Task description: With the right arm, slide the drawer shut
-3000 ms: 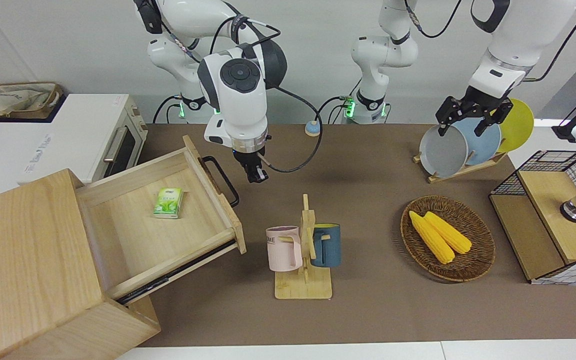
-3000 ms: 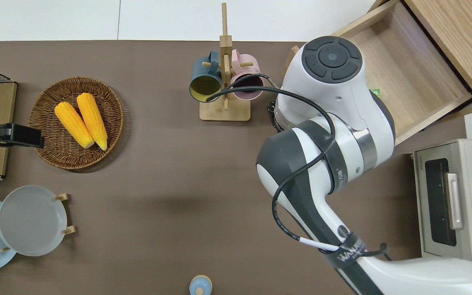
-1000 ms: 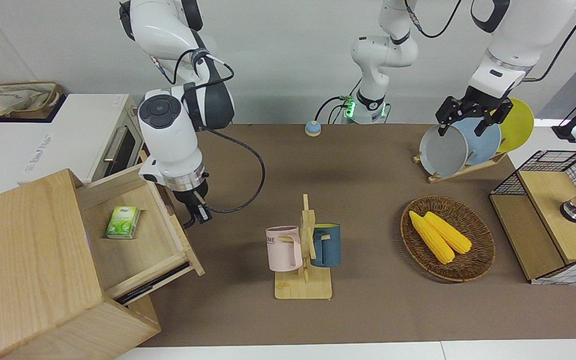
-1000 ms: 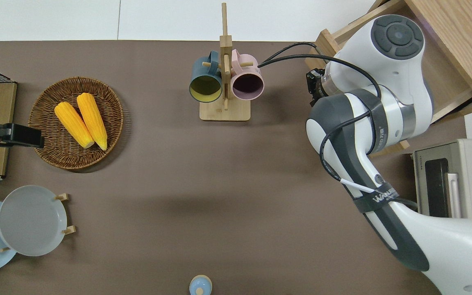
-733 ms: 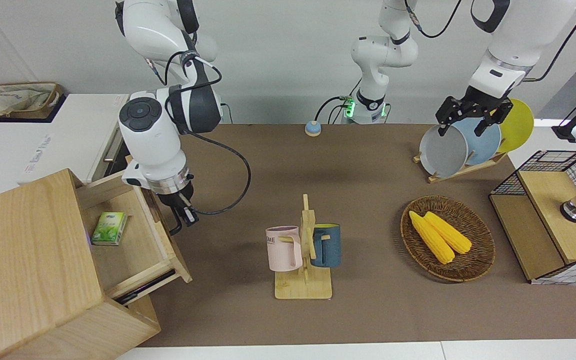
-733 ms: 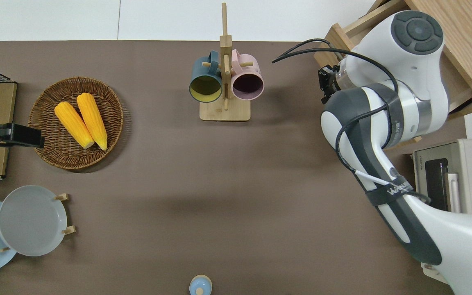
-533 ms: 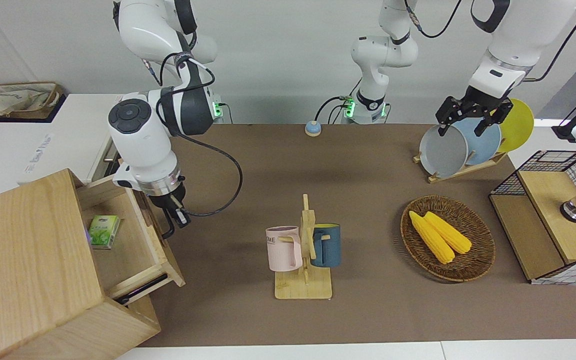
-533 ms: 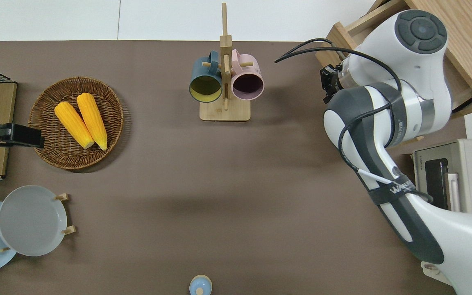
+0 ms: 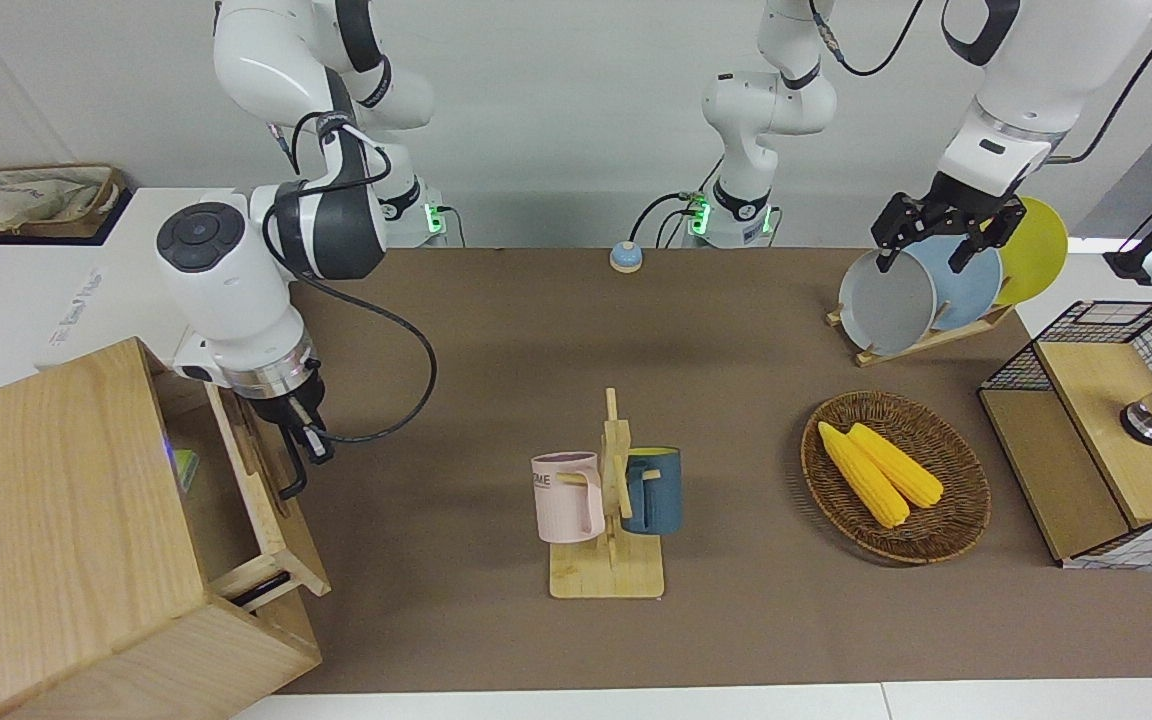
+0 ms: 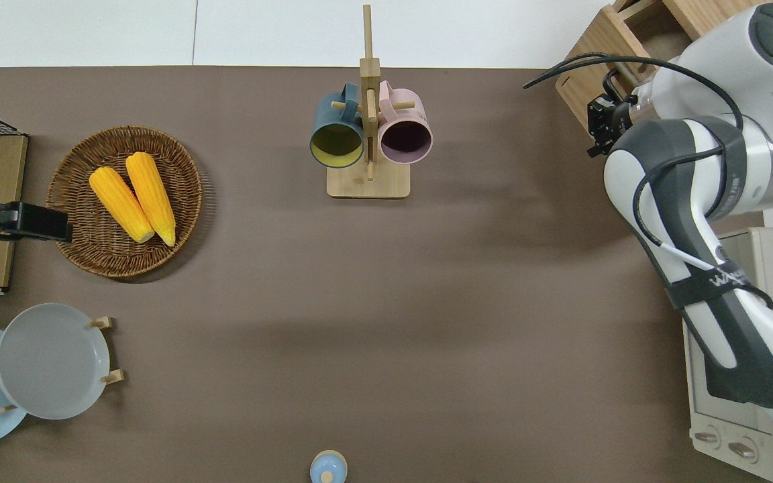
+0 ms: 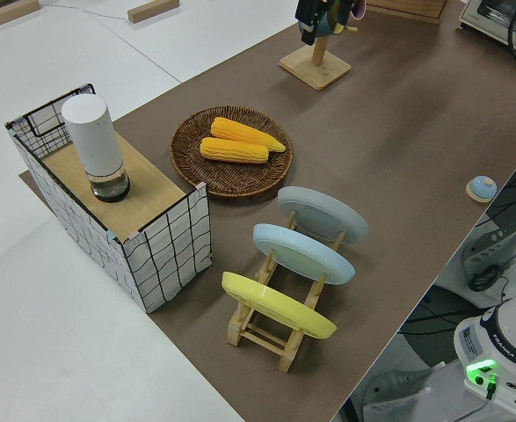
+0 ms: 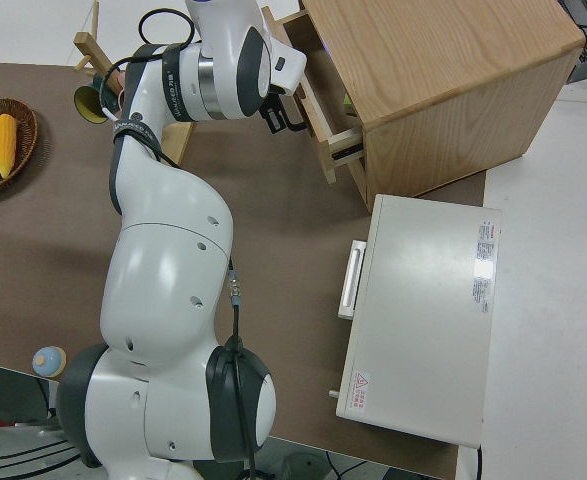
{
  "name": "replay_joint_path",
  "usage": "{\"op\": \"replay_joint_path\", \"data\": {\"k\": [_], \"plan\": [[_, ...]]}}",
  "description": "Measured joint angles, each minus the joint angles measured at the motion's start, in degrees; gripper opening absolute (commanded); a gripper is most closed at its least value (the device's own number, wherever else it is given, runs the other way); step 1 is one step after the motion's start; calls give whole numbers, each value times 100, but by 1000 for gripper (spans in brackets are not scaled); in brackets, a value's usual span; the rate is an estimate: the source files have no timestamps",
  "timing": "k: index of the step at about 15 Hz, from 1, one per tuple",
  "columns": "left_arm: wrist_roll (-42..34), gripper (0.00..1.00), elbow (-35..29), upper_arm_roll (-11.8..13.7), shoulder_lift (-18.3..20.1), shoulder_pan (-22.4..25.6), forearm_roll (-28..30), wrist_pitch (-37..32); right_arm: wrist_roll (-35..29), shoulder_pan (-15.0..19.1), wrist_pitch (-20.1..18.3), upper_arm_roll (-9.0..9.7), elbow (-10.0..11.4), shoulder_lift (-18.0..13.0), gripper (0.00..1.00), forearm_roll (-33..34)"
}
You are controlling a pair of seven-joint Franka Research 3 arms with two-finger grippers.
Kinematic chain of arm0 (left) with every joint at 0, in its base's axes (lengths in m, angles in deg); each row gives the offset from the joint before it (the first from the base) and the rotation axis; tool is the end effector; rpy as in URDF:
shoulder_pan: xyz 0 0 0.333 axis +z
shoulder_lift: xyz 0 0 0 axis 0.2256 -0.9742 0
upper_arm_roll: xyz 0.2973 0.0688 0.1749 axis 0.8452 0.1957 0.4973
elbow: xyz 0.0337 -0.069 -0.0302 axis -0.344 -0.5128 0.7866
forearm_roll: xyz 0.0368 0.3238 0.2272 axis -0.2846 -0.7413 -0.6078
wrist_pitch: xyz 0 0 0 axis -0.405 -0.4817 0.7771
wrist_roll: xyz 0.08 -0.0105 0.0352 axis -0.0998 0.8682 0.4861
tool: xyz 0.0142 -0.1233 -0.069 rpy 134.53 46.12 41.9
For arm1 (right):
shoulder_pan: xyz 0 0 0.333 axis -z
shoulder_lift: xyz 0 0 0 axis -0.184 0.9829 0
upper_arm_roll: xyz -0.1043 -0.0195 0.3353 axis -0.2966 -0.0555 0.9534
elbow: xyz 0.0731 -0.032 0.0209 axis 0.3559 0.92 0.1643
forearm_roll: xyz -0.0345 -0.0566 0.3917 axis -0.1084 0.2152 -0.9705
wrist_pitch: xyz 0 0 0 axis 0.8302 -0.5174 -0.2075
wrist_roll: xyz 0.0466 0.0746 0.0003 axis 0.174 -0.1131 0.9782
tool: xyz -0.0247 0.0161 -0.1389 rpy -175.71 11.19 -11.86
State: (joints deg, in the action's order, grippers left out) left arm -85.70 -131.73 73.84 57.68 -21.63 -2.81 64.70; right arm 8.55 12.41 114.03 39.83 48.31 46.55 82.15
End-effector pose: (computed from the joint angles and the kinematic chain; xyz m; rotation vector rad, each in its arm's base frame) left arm 0.5741 -0.0031 0.6393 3.1276 -0.0752 0.0399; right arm 0.7379 0.0376 0.4647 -2.7382 1.4737 -0.1253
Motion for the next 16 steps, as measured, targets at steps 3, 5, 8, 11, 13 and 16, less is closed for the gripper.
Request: {"op": "replay_joint_path", "data": {"k": [3,5,8,11,13,16], "plan": [[0,995,0,0,0,0,0,0,370,153,40,-4,-4,0,0,9],[0,998,0,0,0,0,0,0,525,227,106,-12,-4,0,0,13],[0,995,0,0,0,0,0,0,592,344,152,-15,-4,0,0,14],[0,995,0,0,0,0,0,0,718,470,169,0,-3,0,0,6],[0,998,0,0,0,0,0,0,772,477,168,12,-2,0,0,9],[0,998,0,0,0,0,0,0,795,479,168,12,-1,1,0,8]]}}
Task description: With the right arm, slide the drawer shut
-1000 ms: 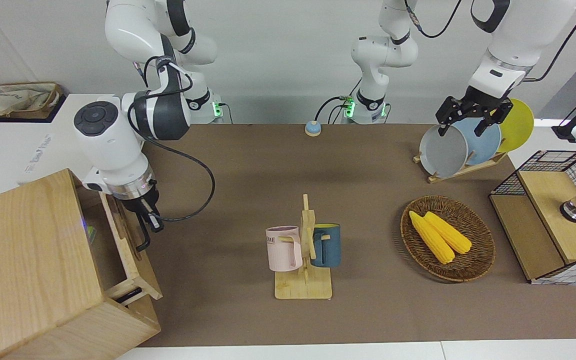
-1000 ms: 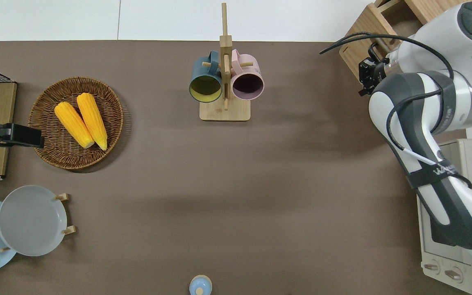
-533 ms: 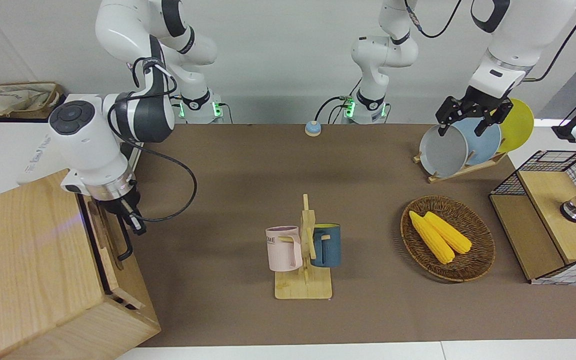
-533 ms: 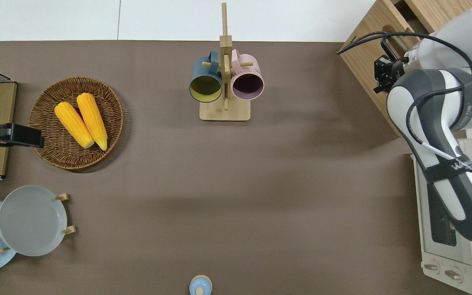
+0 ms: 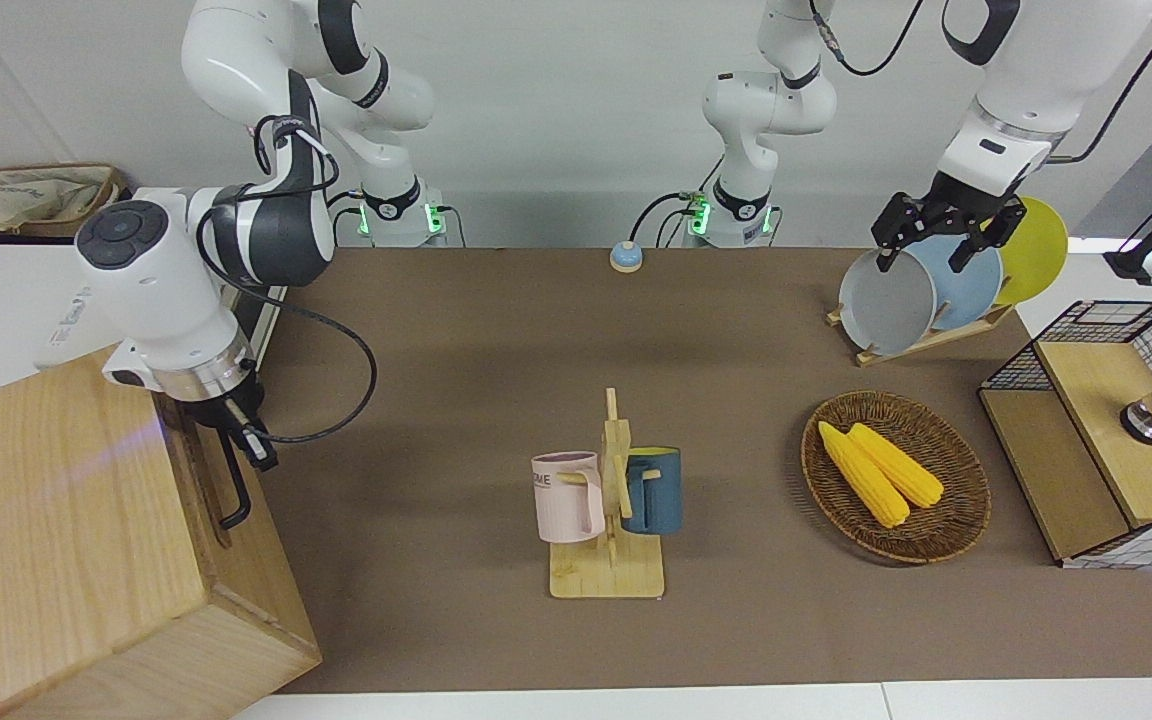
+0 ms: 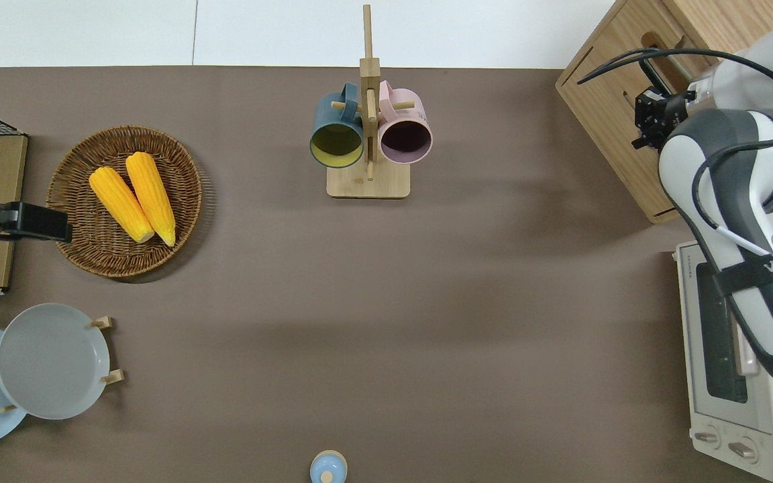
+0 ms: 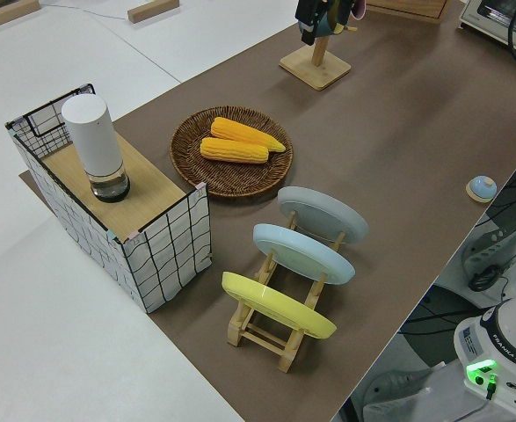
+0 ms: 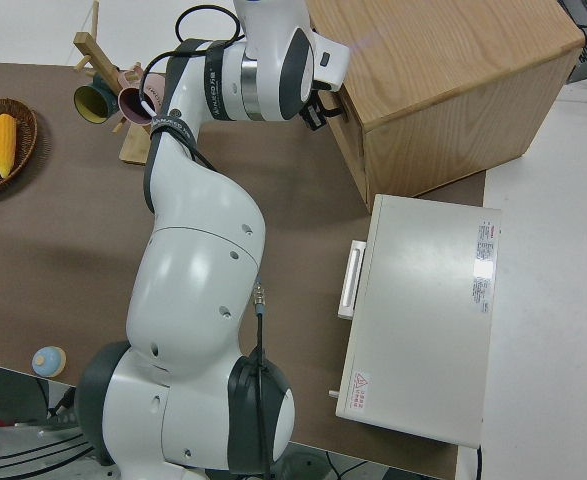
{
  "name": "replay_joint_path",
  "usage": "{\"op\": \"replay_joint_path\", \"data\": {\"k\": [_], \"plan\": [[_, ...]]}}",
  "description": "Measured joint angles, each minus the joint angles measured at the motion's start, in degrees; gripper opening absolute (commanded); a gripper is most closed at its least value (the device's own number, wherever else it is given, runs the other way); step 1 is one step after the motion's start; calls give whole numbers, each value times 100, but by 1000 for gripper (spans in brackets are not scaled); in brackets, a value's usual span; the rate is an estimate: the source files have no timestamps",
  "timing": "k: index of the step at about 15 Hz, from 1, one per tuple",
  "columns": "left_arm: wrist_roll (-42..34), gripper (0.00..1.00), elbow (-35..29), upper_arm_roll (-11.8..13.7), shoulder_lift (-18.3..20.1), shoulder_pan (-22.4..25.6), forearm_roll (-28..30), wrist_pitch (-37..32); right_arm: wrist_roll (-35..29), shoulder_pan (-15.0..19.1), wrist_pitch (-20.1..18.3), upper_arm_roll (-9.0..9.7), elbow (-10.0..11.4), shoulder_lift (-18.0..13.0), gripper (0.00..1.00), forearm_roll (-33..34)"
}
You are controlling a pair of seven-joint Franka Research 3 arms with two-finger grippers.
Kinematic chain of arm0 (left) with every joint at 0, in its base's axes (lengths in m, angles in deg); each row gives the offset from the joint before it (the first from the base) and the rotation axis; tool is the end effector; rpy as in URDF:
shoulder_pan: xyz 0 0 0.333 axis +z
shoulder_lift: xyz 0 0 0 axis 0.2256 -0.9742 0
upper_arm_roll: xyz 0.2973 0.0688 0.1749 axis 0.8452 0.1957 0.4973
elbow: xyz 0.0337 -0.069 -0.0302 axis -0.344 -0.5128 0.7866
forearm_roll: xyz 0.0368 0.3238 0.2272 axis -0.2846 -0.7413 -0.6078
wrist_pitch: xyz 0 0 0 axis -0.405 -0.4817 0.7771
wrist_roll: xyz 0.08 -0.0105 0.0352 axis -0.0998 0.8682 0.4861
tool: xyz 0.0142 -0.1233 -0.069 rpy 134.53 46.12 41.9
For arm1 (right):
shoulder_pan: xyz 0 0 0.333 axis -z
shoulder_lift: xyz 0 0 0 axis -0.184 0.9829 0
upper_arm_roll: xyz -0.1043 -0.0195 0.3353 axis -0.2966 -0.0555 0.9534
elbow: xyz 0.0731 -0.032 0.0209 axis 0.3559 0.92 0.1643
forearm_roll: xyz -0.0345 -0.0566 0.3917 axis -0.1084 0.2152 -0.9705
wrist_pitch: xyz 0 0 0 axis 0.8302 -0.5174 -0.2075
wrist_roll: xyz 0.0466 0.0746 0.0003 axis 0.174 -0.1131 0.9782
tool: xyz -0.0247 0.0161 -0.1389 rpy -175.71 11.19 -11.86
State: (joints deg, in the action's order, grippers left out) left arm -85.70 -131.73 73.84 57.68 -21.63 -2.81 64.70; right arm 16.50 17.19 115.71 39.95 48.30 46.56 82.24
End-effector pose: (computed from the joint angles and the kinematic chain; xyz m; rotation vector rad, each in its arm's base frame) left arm 0.5741 -0.0031 0.6393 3.1276 -0.0752 0.0399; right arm 0.7424 -0.0229 0.4677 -2.7742 1.3912 -0.1704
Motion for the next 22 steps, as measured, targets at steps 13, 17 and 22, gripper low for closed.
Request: {"op": "replay_joint_path", "data": {"k": [13,17,22], "plan": [[0,995,0,0,0,0,0,0,271,93,-31,93,3,0,0,-9],[0,995,0,0,0,0,0,0,276,93,-37,96,4,0,0,-8],[0,998,0,0,0,0,0,0,440,-51,-72,96,1,8,0,3]]}}
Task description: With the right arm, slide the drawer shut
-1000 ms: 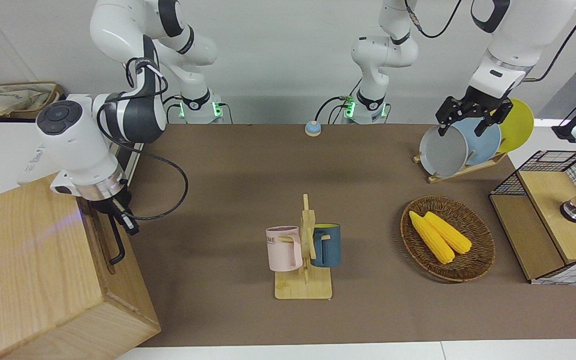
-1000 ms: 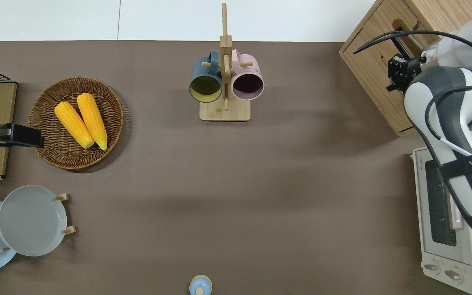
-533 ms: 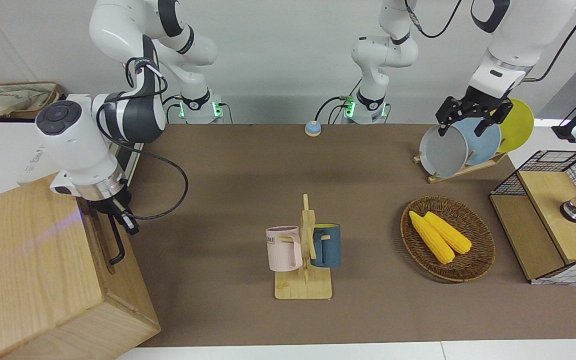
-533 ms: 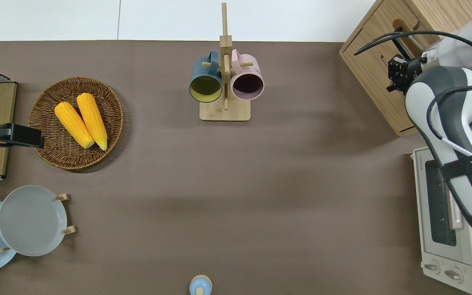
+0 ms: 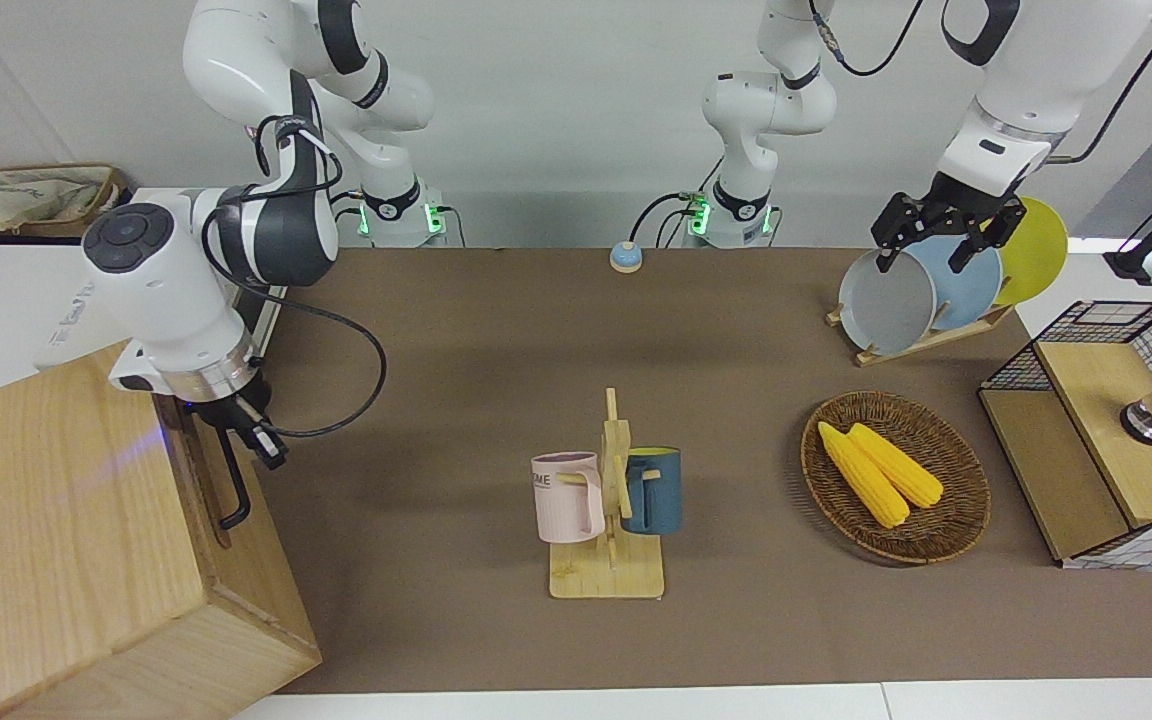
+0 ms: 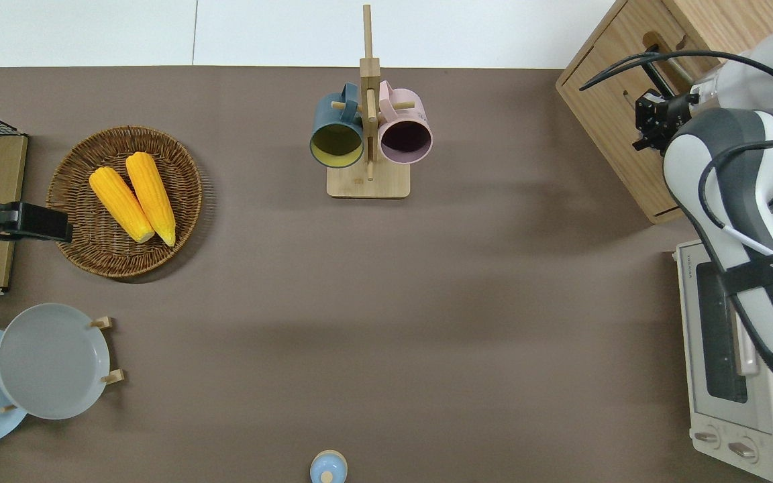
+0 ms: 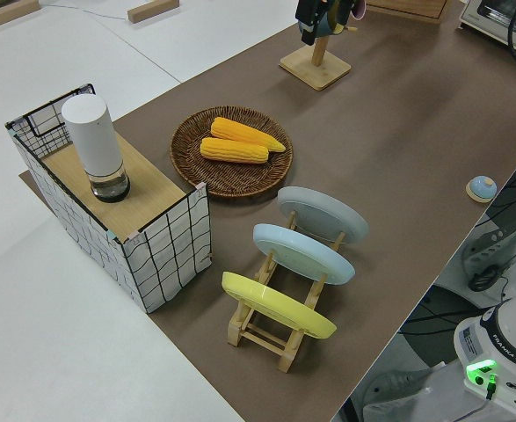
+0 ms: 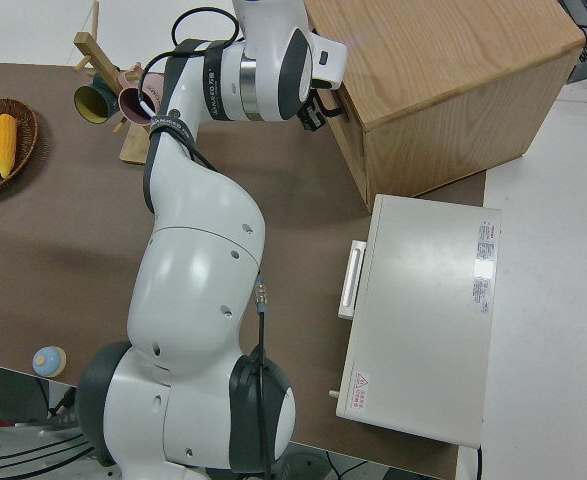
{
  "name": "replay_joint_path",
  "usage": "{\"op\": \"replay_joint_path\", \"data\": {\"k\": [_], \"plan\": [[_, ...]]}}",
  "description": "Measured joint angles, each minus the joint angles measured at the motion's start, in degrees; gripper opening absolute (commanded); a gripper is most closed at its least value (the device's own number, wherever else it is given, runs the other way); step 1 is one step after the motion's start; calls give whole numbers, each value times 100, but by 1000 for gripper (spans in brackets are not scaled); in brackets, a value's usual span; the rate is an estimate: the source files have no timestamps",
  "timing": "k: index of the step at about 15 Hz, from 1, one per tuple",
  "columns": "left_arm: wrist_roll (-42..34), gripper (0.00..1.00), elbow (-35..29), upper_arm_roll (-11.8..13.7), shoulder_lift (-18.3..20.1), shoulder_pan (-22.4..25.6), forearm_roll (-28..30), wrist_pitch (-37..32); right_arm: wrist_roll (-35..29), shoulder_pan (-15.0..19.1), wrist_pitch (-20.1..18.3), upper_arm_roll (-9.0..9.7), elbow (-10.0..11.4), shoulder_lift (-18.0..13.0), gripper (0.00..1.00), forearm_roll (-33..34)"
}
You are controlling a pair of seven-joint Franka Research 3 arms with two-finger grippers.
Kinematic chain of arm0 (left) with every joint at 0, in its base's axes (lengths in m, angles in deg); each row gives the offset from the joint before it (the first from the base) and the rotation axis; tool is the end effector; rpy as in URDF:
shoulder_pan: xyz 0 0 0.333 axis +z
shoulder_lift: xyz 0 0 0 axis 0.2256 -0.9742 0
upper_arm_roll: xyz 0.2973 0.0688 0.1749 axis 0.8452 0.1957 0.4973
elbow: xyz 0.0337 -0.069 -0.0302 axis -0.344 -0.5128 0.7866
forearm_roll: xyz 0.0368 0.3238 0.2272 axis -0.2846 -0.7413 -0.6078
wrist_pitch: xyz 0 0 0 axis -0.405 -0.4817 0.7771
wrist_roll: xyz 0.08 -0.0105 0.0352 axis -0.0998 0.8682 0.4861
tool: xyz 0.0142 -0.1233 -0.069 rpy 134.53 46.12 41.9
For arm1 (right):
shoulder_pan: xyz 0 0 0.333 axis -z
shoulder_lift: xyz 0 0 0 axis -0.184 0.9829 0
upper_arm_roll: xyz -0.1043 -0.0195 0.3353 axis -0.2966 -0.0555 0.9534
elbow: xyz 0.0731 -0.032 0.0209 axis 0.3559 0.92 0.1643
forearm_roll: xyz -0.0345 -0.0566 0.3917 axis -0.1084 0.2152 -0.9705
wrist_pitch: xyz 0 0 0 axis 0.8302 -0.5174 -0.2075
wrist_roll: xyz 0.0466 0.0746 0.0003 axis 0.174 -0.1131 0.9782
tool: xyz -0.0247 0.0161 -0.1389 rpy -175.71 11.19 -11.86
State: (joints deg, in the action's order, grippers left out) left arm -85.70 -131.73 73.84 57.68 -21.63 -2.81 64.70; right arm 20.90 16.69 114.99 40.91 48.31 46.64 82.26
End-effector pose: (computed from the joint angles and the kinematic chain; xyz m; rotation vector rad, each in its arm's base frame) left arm 0.5741 -0.0031 0.6393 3.1276 -0.0752 0.0399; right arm 0.7411 -0.0067 0.4659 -2.8425 1.2522 -0.1483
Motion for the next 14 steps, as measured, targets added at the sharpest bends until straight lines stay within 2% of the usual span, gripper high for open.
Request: {"op": "replay_joint_path", "data": {"k": [3,5,9,12,14], "plan": [[0,998,0,0,0,0,0,0,43,-295,-220,-9,-21,-28,0,6],[0,995,0,0,0,0,0,0,291,-546,-378,-16,-39,-166,0,12],[0,998,0,0,0,0,0,0,909,-852,-973,-17,-71,-597,0,10],[0,998,0,0,0,0,0,0,1539,-931,-1409,-19,-86,-1022,0,-45],[0,998,0,0,0,0,0,0,2032,-936,-1600,-112,-80,-1290,0,-183]]}}
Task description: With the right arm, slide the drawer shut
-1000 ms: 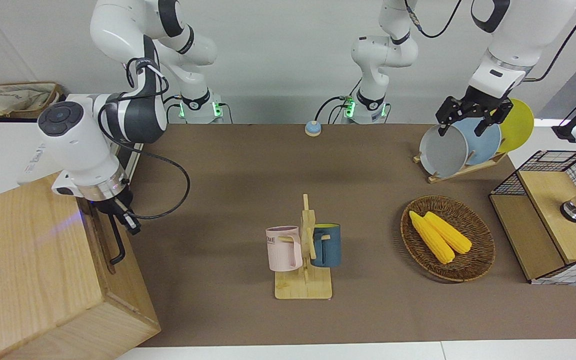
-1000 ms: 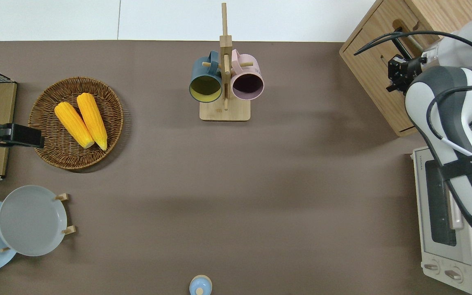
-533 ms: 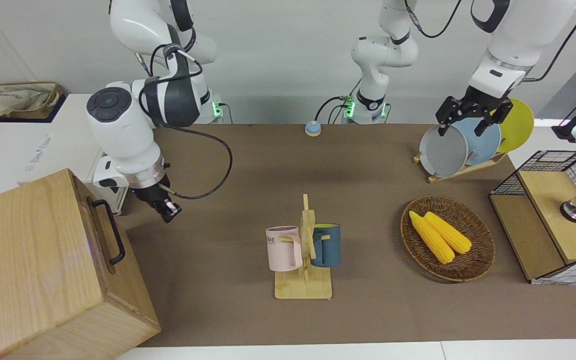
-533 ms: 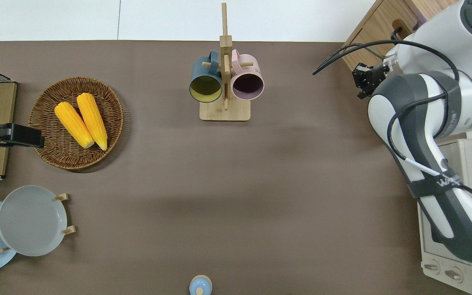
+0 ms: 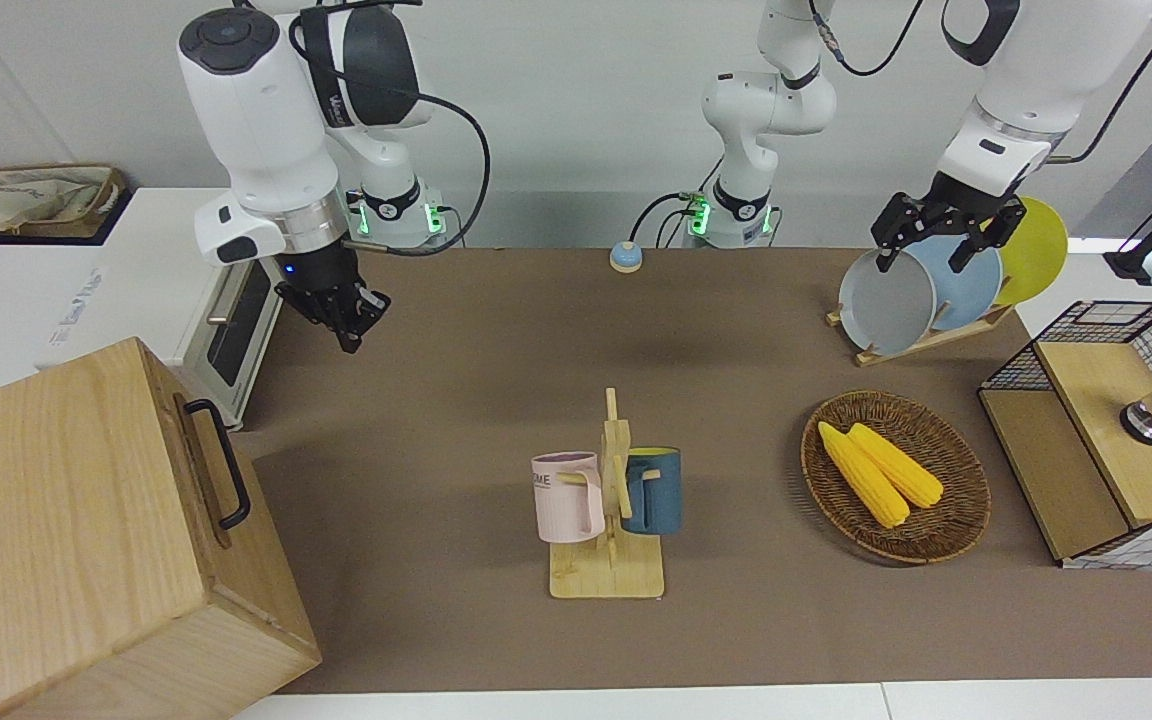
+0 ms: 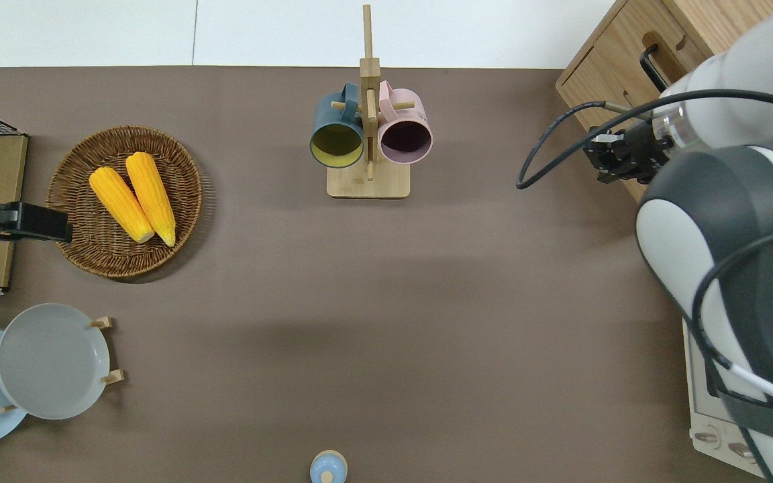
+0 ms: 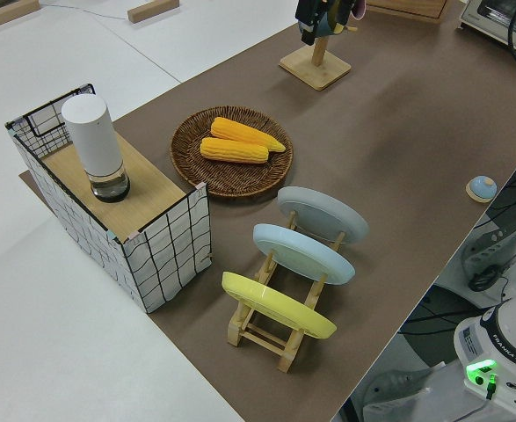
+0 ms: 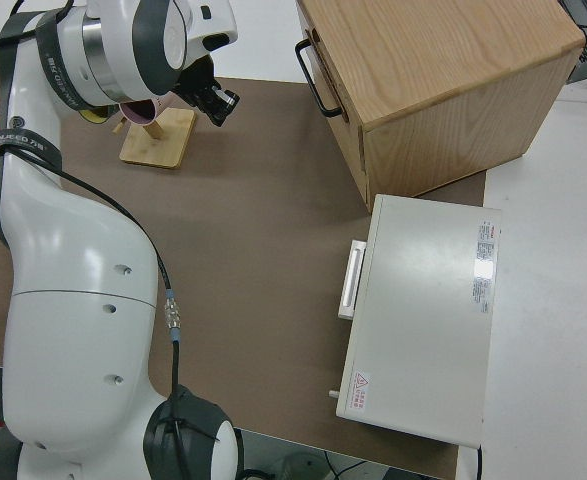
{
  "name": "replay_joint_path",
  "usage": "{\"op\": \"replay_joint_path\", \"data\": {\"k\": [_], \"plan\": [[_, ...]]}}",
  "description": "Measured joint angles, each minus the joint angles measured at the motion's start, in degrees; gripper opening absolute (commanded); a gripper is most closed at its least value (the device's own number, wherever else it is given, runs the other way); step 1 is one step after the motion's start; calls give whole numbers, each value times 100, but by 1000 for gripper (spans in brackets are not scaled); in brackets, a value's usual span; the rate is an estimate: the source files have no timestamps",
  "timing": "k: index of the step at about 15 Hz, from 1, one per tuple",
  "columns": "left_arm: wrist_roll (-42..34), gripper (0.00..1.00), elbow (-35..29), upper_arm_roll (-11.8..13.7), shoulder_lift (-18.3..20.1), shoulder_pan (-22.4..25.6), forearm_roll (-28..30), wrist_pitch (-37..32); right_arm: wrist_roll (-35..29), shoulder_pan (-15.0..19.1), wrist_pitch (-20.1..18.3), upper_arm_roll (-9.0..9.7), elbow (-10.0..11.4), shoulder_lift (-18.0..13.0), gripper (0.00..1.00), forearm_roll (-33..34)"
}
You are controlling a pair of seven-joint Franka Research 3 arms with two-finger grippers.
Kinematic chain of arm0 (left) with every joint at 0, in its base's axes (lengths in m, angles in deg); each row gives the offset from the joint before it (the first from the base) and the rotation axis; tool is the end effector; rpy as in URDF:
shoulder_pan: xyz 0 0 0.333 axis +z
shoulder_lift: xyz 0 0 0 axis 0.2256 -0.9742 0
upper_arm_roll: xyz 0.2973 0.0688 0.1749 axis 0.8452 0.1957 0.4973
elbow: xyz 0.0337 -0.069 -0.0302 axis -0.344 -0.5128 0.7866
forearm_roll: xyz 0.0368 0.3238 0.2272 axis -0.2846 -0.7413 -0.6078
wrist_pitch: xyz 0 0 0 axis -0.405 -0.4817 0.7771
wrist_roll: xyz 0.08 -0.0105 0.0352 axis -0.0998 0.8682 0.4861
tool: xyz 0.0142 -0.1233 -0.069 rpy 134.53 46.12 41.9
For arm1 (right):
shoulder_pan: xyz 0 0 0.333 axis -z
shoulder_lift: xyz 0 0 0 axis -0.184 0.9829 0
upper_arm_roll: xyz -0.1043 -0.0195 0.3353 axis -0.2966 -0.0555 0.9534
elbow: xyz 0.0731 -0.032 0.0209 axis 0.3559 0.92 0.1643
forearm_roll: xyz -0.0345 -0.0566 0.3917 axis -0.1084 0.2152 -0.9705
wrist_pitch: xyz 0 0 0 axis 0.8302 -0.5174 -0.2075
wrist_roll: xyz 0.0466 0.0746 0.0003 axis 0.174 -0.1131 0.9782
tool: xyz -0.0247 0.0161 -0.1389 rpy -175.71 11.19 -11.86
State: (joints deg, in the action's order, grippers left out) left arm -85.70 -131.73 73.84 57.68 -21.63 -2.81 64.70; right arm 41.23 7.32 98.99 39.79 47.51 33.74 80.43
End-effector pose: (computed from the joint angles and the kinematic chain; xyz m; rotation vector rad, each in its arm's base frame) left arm 0.5741 -0.0031 0.6393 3.1276 -0.0752 0.0399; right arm 0.6523 0.0970 0.6022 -3.0922 0.5261 -0.0930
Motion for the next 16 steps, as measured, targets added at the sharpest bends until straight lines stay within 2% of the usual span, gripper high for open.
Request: {"op": "replay_joint_path", "data": {"k": [3,6,9,10,11,12,16], "plan": [[0,998,0,0,0,0,0,0,982,36,-216,-290,138,-413,0,-135],[0,995,0,0,0,0,0,0,1902,64,-281,-571,540,-826,0,-136],[0,998,0,0,0,0,0,0,2457,67,-288,-609,737,-988,0,-136],[0,995,0,0,0,0,0,0,2652,60,-287,-600,752,-988,197,-136],[0,995,0,0,0,0,0,0,2888,58,-287,-586,766,-988,652,-136],[0,995,0,0,0,0,0,0,2972,58,-287,-580,769,-988,978,-136],[0,995,0,0,0,0,0,0,2993,69,-287,-590,772,-988,992,-136]]}}
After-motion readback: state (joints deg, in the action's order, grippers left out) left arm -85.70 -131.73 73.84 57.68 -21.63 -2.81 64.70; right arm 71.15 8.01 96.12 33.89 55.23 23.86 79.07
